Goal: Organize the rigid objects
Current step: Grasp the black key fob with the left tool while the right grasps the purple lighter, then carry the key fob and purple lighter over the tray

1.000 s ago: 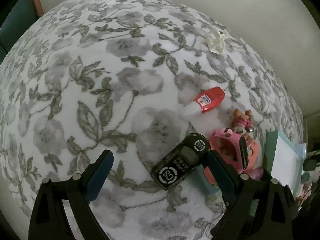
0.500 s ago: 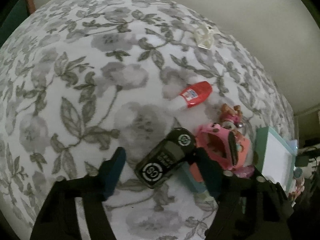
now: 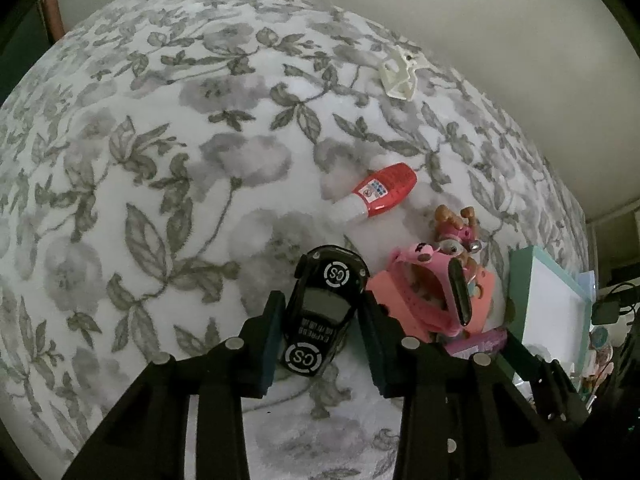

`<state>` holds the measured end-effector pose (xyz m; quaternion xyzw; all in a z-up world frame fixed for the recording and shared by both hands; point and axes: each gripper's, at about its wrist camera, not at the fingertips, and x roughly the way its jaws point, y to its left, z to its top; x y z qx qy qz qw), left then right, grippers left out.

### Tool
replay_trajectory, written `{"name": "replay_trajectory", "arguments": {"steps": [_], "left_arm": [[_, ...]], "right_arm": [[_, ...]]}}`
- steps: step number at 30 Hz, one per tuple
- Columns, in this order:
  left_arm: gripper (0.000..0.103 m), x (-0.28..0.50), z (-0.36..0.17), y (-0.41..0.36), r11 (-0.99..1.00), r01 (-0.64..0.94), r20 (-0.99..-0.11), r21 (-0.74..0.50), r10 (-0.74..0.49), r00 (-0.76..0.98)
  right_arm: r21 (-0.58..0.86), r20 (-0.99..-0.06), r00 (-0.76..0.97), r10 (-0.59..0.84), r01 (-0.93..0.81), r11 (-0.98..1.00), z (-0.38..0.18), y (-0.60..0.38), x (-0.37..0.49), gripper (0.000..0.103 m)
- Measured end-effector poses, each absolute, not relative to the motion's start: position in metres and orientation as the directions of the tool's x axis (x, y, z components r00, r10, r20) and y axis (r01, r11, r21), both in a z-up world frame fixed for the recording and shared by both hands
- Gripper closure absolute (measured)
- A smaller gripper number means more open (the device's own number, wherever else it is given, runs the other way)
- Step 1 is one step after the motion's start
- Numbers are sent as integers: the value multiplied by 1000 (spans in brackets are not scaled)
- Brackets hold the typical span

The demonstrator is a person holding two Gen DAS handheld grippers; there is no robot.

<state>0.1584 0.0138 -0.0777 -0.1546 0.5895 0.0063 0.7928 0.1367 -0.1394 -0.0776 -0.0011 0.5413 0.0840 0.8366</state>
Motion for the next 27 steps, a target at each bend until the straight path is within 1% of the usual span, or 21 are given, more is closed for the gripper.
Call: {"name": "replay_trajectory", "arguments": {"steps": [9,12,14,17,20,23,27], "left_arm": [[65,154,-45,14,954,-175,-912,-243,-163,377],[65,149,-30,6,965,-165,-906,-201,-120,405],[65,146,-21,-9,977,-125,-902,-172,-105,418],[65,145,-13,-37,985,-56,-899,-166,-127,419],[65,145,-7,-57,987,-12,-897,-161,-142,418],[65,147,1,-77,987,26,-891,-160,-156,426],[65,148,13,-109,984,86,-878,-154,-176,446]], "right_arm": [[127,-888,427,170,-129,984,-62,-144,132,19],[129,-881,443,164,-107,986,-51,-148,128,19],[136,-878,452,158,-81,987,-44,-153,124,19],[166,-874,459,159,-26,986,-35,-166,121,19],[156,-873,473,119,40,987,-26,-184,117,19],[116,-871,488,46,113,987,-17,-208,113,19],[108,-873,488,-22,237,966,-12,-244,106,19]]}}
